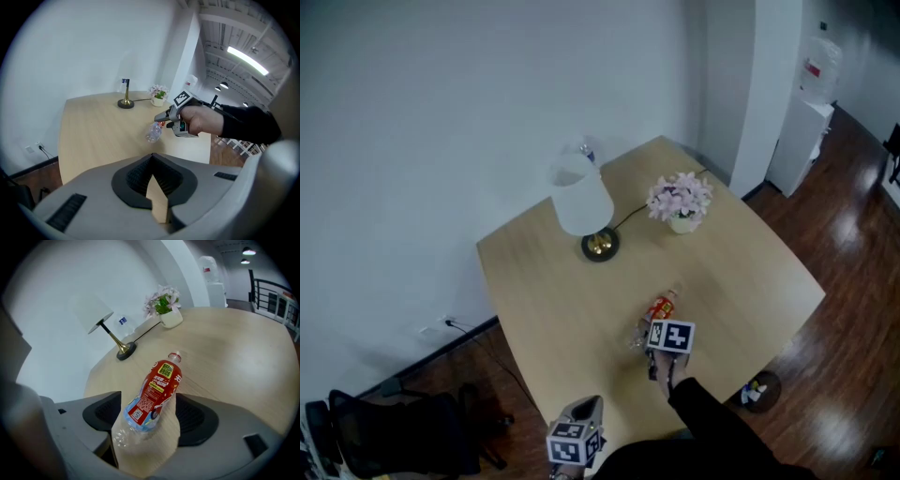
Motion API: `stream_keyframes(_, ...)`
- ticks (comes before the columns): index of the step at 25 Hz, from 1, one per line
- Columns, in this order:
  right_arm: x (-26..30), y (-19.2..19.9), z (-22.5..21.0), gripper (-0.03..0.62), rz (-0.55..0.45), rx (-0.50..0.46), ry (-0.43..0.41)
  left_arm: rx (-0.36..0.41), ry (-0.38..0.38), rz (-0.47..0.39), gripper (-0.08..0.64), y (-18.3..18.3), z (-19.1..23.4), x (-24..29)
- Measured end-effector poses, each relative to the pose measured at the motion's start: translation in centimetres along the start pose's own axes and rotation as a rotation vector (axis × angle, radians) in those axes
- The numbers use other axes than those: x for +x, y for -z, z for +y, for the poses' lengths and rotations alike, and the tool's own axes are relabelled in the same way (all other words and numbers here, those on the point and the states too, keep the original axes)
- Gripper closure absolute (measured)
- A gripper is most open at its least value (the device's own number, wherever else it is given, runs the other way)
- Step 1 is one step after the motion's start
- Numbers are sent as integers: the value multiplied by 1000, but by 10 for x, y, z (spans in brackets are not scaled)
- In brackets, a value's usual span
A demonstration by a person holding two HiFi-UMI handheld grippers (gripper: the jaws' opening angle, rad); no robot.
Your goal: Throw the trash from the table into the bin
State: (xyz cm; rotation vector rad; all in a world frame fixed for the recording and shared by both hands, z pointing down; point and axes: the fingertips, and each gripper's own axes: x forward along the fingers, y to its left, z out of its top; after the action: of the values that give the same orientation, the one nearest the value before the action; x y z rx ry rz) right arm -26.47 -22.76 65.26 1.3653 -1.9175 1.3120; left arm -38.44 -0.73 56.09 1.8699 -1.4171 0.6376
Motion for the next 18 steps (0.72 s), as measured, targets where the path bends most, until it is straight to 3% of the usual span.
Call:
stream_keyframes(4, 23, -3, 11, 235, 32, 7, -4, -2, -6, 22, 555, -4, 14, 6)
stream_keyframes(7, 34, -1, 10, 235, 58, -42, 31, -9, -5, 37, 555, -2, 18, 11)
stream_keyframes(13, 50, 17, 31, 265, 135, -171, -38, -11, 16, 49, 555, 2, 14, 14)
stream_keyframes(18, 45, 25, 20, 278, 176, -244, -32, -15, 20, 42, 555, 2, 15, 14)
